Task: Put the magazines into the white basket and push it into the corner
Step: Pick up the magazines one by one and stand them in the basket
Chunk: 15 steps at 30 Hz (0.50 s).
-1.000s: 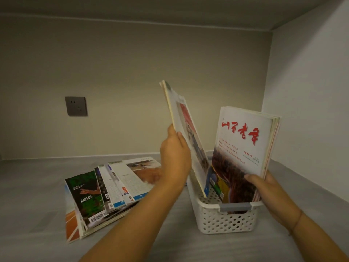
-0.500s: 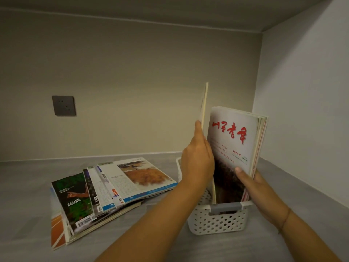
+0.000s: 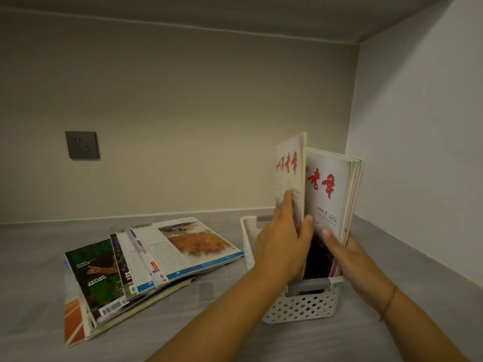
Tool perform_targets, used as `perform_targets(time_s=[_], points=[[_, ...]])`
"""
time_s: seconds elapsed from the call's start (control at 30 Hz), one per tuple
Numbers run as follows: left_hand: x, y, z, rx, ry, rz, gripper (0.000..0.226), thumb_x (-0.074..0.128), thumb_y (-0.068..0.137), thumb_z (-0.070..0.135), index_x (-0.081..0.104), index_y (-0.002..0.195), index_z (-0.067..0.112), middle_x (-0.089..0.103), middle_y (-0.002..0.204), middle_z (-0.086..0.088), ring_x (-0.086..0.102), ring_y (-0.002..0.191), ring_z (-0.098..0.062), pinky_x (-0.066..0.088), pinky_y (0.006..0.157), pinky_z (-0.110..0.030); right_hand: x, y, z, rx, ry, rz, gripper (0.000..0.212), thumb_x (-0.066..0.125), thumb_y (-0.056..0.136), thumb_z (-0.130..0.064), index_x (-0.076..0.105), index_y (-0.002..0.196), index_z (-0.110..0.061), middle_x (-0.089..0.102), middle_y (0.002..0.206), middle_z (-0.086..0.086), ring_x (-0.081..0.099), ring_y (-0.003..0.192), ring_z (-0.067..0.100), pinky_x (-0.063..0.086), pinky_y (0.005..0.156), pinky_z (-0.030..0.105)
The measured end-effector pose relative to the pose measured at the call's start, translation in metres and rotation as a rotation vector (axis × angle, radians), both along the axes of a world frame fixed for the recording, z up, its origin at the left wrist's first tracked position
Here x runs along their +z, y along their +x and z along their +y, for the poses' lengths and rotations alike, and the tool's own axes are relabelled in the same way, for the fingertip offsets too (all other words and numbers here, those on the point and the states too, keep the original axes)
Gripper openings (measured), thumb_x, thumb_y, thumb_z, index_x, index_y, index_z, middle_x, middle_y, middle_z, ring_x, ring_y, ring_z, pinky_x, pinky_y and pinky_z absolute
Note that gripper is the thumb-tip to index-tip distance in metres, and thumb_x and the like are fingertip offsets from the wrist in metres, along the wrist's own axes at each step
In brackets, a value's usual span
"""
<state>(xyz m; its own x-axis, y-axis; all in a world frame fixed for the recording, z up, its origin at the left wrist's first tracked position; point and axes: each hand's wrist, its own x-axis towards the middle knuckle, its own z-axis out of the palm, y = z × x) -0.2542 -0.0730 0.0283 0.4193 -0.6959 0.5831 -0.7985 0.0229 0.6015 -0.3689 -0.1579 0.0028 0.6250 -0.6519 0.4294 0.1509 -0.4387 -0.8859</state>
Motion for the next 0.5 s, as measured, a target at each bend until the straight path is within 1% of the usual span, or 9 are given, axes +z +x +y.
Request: perform_targets(time_s=[0.07,0.1,0.17,0.23,0.27,0.33,0.37,0.43,0.5], points=[[0.003,-0.003,-0.003,-0.106,0.105,0.043,0.071,0.032,0.09,0.065,0.003,0.149,0.041,0.033,0.153,0.007,0.051,0.126,-0.019,0.044,0.101,-0.04,0.002,0.0,0.002,0.022,0.005,-0.018,0.059,0.044,0.081,-0.057,0.04,0.137,-0.036,0.06,0.127,-0.016,0.055,0.117,0.002,0.048,0.089,0.016],[0.004,-0.005,-0.005,-0.164,0.139,0.085,0.072,0.031,0.087,0.069,0.004,0.149,0.042,0.027,0.155,0.01,0.045,0.131,-0.017,0.04,0.105,-0.041,0.003,0.0,0.002,0.026,0.009,-0.022,0.056,0.043,0.082,-0.057,0.042,0.135,-0.037,0.061,0.124,-0.016,0.056,0.115,0.001,0.048,0.088,0.015],[0.006,-0.006,-0.007,-0.3,0.178,0.229,0.076,0.031,0.085,0.073,0.007,0.15,0.04,0.017,0.158,0.01,0.027,0.142,-0.015,0.027,0.115,-0.042,0.004,0.001,0.003,0.02,0.003,-0.015,0.054,0.04,0.083,-0.059,0.043,0.134,-0.041,0.061,0.124,-0.02,0.055,0.115,-0.002,0.047,0.089,0.013],[0.003,-0.007,-0.007,-0.415,0.216,0.348,0.081,0.029,0.083,0.074,0.006,0.151,0.037,0.009,0.16,0.01,0.012,0.146,-0.012,0.015,0.118,-0.038,0.004,0.001,0.002,0.006,-0.011,-0.009,0.048,0.037,0.084,-0.061,0.043,0.13,-0.049,0.058,0.124,-0.026,0.052,0.117,-0.005,0.045,0.092,0.013],[0.001,-0.008,-0.006,-0.454,0.233,0.375,0.084,0.029,0.081,0.075,0.003,0.151,0.037,0.006,0.16,0.011,0.008,0.146,-0.01,0.012,0.118,-0.036,0.004,0.001,0.002,0.006,-0.014,-0.004,0.045,0.036,0.084,-0.062,0.043,0.127,-0.053,0.058,0.125,-0.027,0.052,0.119,-0.004,0.044,0.095,0.016],[-0.004,-0.007,-0.006,-0.503,0.255,0.388,0.087,0.031,0.08,0.075,-0.001,0.151,0.036,0.003,0.16,0.012,0.007,0.146,-0.008,0.012,0.118,-0.035,0.006,0.002,0.001,0.013,-0.012,-0.001,0.039,0.033,0.084,-0.062,0.043,0.122,-0.058,0.056,0.126,-0.026,0.051,0.12,-0.001,0.043,0.099,0.025],[-0.006,-0.005,-0.006,-0.524,0.263,0.384,0.086,0.033,0.081,0.073,-0.002,0.151,0.037,0.003,0.16,0.013,0.008,0.146,-0.008,0.015,0.119,-0.037,0.007,0.002,0.0,0.02,-0.013,-0.008,0.038,0.032,0.083,-0.061,0.043,0.12,-0.059,0.056,0.125,-0.028,0.051,0.12,-0.001,0.043,0.099,0.025],[-0.01,0.0,-0.006,-0.565,0.276,0.362,0.081,0.041,0.088,0.062,-0.005,0.15,0.036,0.001,0.16,0.015,0.011,0.144,-0.005,0.021,0.119,-0.037,0.01,0.003,0.0,0.032,-0.017,-0.01,0.043,0.029,0.081,-0.063,0.043,0.12,-0.055,0.056,0.122,-0.031,0.051,0.119,-0.004,0.043,0.097,0.018],[-0.01,0.006,-0.006,-0.596,0.289,0.333,0.08,0.048,0.092,0.05,-0.006,0.15,0.037,-0.001,0.159,0.017,0.012,0.139,0.001,0.022,0.117,-0.032,0.013,0.003,0.0,0.039,-0.014,0.005,0.047,0.028,0.079,-0.066,0.043,0.121,-0.052,0.055,0.121,-0.03,0.052,0.116,-0.007,0.044,0.091,0.011]])
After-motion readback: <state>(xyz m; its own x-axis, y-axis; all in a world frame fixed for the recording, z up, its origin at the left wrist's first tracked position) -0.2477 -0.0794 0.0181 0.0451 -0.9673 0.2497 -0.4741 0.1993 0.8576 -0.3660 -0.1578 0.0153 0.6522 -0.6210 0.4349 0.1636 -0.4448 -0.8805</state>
